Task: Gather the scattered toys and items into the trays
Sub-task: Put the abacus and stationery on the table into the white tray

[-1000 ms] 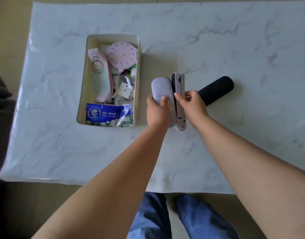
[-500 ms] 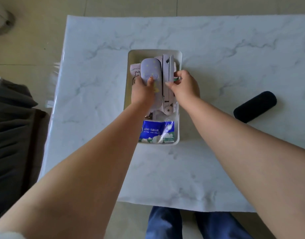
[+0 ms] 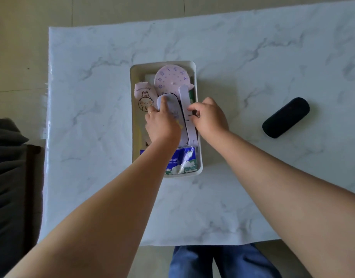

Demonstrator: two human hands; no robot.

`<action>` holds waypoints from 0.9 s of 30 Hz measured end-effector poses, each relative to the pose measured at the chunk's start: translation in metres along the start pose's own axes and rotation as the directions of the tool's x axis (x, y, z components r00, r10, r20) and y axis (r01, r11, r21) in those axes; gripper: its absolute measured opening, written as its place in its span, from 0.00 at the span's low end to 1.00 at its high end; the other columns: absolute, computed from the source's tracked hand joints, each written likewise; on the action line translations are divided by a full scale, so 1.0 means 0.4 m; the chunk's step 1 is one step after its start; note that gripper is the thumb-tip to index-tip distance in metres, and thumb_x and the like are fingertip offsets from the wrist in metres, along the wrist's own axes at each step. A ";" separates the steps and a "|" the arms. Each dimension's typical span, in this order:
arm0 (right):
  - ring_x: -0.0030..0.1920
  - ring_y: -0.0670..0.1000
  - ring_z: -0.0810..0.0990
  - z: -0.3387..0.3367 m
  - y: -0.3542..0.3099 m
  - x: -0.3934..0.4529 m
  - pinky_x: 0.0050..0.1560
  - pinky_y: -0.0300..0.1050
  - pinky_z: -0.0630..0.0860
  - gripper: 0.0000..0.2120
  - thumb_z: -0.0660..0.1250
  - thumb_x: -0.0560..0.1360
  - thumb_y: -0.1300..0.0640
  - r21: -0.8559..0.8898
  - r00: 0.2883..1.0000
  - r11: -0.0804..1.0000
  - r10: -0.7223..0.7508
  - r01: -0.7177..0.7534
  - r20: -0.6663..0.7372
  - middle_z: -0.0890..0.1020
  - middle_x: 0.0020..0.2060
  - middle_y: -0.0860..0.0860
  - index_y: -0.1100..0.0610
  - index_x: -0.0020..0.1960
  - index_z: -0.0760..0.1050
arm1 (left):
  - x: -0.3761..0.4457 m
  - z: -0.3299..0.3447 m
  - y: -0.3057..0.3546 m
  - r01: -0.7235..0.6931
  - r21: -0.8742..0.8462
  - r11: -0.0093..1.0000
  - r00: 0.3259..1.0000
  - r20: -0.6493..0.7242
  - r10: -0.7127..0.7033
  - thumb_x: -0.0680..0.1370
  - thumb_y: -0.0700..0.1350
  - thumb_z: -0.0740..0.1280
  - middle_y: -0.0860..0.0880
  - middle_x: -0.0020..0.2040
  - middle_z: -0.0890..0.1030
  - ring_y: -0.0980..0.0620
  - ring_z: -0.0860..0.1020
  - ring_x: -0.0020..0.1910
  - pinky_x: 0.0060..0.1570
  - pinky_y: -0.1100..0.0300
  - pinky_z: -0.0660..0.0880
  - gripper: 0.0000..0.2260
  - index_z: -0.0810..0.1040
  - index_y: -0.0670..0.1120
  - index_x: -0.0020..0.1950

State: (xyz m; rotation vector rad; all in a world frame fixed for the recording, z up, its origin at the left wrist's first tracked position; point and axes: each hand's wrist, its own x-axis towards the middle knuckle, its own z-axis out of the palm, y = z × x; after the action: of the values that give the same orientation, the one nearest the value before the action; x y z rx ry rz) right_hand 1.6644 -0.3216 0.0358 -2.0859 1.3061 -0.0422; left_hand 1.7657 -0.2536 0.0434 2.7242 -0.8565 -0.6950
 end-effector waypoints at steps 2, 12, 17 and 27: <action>0.49 0.57 0.78 -0.018 0.019 -0.008 0.50 0.46 0.75 0.15 0.66 0.75 0.59 0.044 1.000 0.999 0.019 -0.018 -0.014 0.75 0.53 0.55 0.50 0.61 0.78 | -0.004 -0.002 0.014 -0.019 0.087 0.996 0.998 -0.059 0.024 0.71 0.36 0.65 0.44 0.66 0.68 0.42 0.66 0.63 0.57 0.51 0.67 0.30 0.64 0.54 0.70; 0.52 0.55 0.78 -0.151 0.218 -0.042 0.50 0.45 0.74 0.17 0.62 0.77 0.60 0.063 0.956 0.965 0.261 -0.255 -0.136 0.72 0.59 0.54 0.51 0.65 0.71 | -0.104 0.089 0.268 -0.351 -0.045 0.935 0.935 -0.072 0.347 0.71 0.35 0.61 0.44 0.64 0.69 0.43 0.66 0.62 0.60 0.56 0.64 0.30 0.65 0.50 0.73; 0.50 0.55 0.78 -0.216 0.363 -0.062 0.43 0.45 0.73 0.19 0.60 0.76 0.65 0.086 0.883 0.907 0.421 -0.412 -0.209 0.70 0.61 0.54 0.52 0.65 0.69 | -0.164 0.201 0.383 -0.385 -0.079 0.919 0.907 0.150 0.393 0.75 0.37 0.59 0.44 0.66 0.69 0.44 0.64 0.65 0.62 0.54 0.67 0.25 0.64 0.48 0.72; 0.62 0.61 0.75 -0.242 0.522 -0.067 0.54 0.51 0.73 0.35 0.63 0.79 0.52 0.237 0.726 0.723 0.682 -0.649 -0.094 0.66 0.69 0.60 0.60 0.77 0.48 | -0.173 0.361 0.490 0.064 -0.325 0.944 0.859 0.499 0.114 0.78 0.43 0.61 0.45 0.64 0.75 0.44 0.77 0.57 0.56 0.52 0.76 0.22 0.66 0.47 0.73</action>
State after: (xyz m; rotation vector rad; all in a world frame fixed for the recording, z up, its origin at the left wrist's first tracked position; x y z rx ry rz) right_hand 1.4515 -0.4077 0.0049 -1.3640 2.0178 -0.0304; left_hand 1.5492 -0.3797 0.0071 2.2436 -0.7778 -1.4580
